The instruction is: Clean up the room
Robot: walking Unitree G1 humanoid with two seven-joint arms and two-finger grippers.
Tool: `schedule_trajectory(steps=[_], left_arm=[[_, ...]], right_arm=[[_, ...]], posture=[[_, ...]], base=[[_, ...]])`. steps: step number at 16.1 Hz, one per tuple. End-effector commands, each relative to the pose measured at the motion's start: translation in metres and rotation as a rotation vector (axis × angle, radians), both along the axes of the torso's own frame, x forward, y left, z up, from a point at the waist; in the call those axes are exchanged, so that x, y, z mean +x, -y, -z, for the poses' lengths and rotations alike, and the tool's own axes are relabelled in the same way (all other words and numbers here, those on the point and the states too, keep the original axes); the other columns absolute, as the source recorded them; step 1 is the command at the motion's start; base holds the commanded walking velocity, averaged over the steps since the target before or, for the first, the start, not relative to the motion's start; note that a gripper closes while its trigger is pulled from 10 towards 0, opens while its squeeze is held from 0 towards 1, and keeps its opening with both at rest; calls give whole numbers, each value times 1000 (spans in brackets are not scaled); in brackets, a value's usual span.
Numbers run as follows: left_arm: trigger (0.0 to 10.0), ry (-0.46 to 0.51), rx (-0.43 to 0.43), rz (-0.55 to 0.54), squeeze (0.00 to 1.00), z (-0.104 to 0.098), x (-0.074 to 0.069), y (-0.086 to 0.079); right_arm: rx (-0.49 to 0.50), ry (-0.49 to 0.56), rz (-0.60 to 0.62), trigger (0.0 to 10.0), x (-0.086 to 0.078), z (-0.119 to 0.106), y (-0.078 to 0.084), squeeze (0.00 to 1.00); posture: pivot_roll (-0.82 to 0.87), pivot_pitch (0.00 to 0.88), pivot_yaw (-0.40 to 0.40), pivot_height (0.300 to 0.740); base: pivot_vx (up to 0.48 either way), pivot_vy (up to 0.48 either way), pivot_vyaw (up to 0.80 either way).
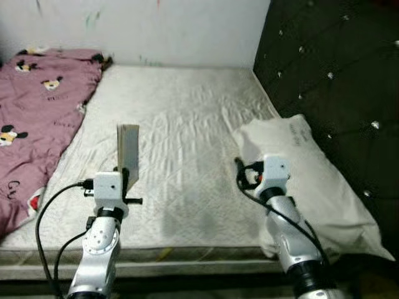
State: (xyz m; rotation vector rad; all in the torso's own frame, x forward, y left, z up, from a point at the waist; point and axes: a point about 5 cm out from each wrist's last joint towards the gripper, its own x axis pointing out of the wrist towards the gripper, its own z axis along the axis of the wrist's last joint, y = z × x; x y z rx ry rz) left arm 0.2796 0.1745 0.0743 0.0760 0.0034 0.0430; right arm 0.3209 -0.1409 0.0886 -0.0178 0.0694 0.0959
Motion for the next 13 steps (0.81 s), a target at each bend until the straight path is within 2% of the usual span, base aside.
schedule_trajectory(steps=[1, 5, 13], left_arm=[[10000, 54, -4, 46, 0, -11, 5, 14], [10000, 52, -3, 49, 0, -11, 5, 13], [10000, 74, -27, 76, 0, -14, 5, 16]], right_arm=[[-7, -2, 36, 10000, 0, 0, 12, 0], [-6, -3, 38, 10000, 0, -1, 11, 0], [11, -13, 46, 10000, 1, -1, 10, 0]], posture=[[5, 0, -30, 740], [5, 0, -28, 740], [4, 0, -29, 740]], base=[[0, -480, 0], [0, -480, 0], [0, 0, 0]])
